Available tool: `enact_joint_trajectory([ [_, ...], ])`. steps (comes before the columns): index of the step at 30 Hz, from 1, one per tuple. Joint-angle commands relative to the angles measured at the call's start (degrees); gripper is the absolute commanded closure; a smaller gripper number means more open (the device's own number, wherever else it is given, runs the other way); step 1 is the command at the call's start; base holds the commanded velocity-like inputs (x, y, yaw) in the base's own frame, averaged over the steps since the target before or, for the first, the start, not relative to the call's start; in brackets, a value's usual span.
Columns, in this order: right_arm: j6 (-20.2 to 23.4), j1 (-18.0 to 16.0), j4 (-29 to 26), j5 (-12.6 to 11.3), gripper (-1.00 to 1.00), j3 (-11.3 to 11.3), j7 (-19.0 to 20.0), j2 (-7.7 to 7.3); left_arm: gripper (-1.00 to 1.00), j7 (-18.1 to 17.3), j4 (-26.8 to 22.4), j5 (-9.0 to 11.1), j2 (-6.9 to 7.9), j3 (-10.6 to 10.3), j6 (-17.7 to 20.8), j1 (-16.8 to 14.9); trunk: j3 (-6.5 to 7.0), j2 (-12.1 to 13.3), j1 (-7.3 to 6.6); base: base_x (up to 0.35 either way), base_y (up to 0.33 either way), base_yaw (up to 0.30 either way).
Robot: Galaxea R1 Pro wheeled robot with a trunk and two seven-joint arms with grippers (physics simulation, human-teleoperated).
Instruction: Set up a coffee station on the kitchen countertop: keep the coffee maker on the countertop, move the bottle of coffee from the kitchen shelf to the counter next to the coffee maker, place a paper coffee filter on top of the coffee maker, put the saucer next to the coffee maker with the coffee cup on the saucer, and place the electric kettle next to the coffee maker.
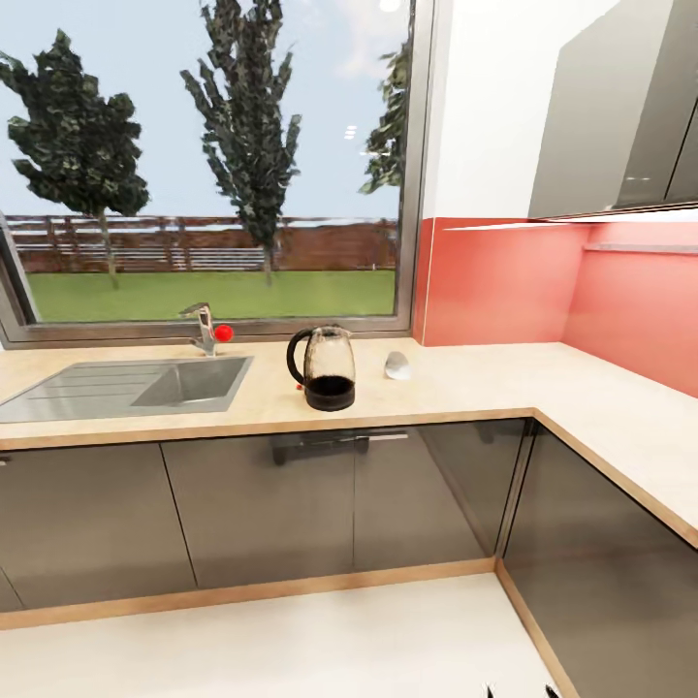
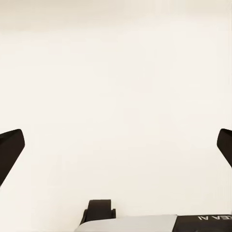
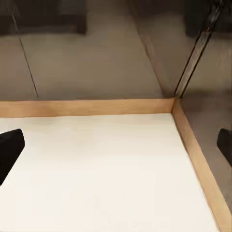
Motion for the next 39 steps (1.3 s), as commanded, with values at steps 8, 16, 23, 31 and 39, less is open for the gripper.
enact_joint_trajectory([
  [8,24.75,2.95,-37.69,-0.16,-1.00,-0.15,-0.08,0.34,-1.00,-0.04,0.01,0.06,-0.07,-0.12,-0.07,0.02,-0.03,-0.02,0.00,0.000,0.000,0.000],
  [16,31.80,-7.36,-40.83,-0.19,-1.00,-0.14,-0.08,0.86,-1.00,0.01,-0.27,0.17,-0.26,-0.37,-0.04,0.02,-0.03,-0.02,0.00,0.000,0.000,0.000],
  [23,39.79,-20.14,-41.20,-0.19,-1.00,-0.13,-0.08,1.47,-1.00,0.04,-0.68,0.25,-0.31,-0.45,0.01,0.02,-0.03,-0.02,0.00,0.000,0.000,0.000],
  [31,45.60,-33.18,-41.07,-0.18,-1.00,0.05,-0.28,5.09,-1.00,0.06,-0.74,0.27,-0.31,-0.19,0.03,0.02,-0.03,-0.02,0.00,0.000,0.000,0.000],
  [39,47.14,-44.38,-31.54,-0.10,-1.00,0.96,-1.31,9.00,-1.00,0.08,-0.68,0.28,-0.24,3.24,0.03,0.02,-0.03,-0.02,0.00,0.000,0.000,0.000],
])
